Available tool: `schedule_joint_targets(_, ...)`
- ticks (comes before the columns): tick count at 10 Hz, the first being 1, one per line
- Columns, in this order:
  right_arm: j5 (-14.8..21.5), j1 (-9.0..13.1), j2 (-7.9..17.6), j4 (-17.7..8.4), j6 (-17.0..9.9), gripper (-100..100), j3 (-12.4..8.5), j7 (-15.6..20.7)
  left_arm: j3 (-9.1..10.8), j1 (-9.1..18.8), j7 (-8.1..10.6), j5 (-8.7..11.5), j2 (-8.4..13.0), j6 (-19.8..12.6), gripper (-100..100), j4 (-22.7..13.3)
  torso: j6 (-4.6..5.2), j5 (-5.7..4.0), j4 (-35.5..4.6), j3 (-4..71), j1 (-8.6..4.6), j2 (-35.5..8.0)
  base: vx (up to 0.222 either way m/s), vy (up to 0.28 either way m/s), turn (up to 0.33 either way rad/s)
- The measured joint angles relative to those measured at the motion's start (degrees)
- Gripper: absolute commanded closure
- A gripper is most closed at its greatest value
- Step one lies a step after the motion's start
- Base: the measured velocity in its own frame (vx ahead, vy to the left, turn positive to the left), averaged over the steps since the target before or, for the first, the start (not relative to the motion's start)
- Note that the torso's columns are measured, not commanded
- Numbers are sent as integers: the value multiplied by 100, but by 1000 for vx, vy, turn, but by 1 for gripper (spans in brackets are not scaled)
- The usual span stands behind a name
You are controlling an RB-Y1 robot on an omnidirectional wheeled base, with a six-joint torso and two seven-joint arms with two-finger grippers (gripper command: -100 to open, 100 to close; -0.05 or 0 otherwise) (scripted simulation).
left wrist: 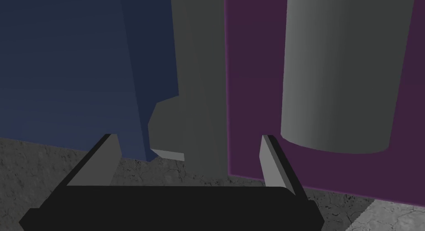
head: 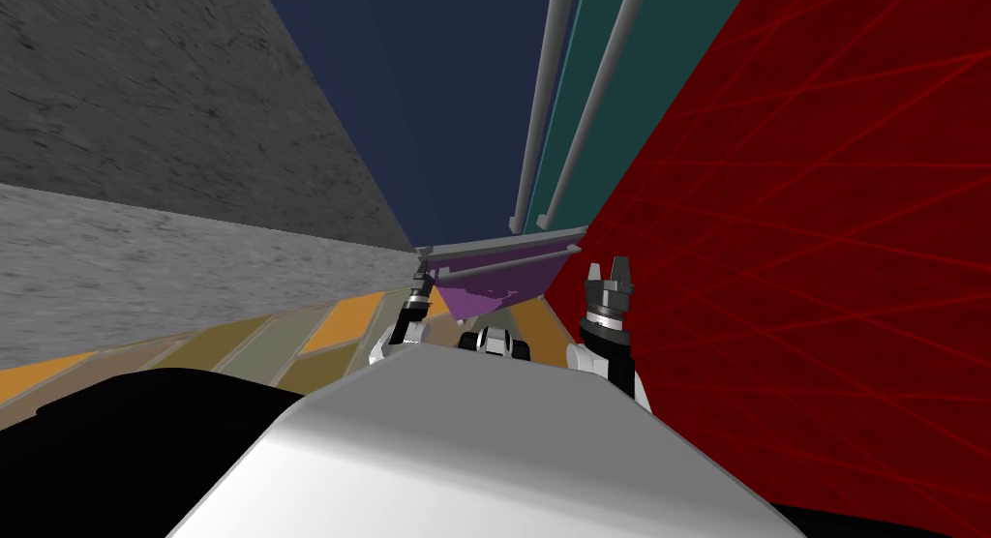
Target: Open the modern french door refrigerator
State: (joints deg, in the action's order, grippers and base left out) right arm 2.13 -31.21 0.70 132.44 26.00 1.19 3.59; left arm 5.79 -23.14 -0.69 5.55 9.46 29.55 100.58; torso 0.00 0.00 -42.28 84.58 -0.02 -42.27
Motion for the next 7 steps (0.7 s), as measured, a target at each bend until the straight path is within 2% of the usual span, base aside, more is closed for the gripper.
schedule_joint_targets(2,0,0,0,0,0,0,0,0,57,103,32,38,-12,42,-100,-284,0,1,0,0,2,1,42,-38,49)
schedule_joint_targets(7,0,0,0,0,0,0,0,0,149,163,96,119,-343,160,-100,-886,0,2,-1,-3,6,-4,30,-37,37)
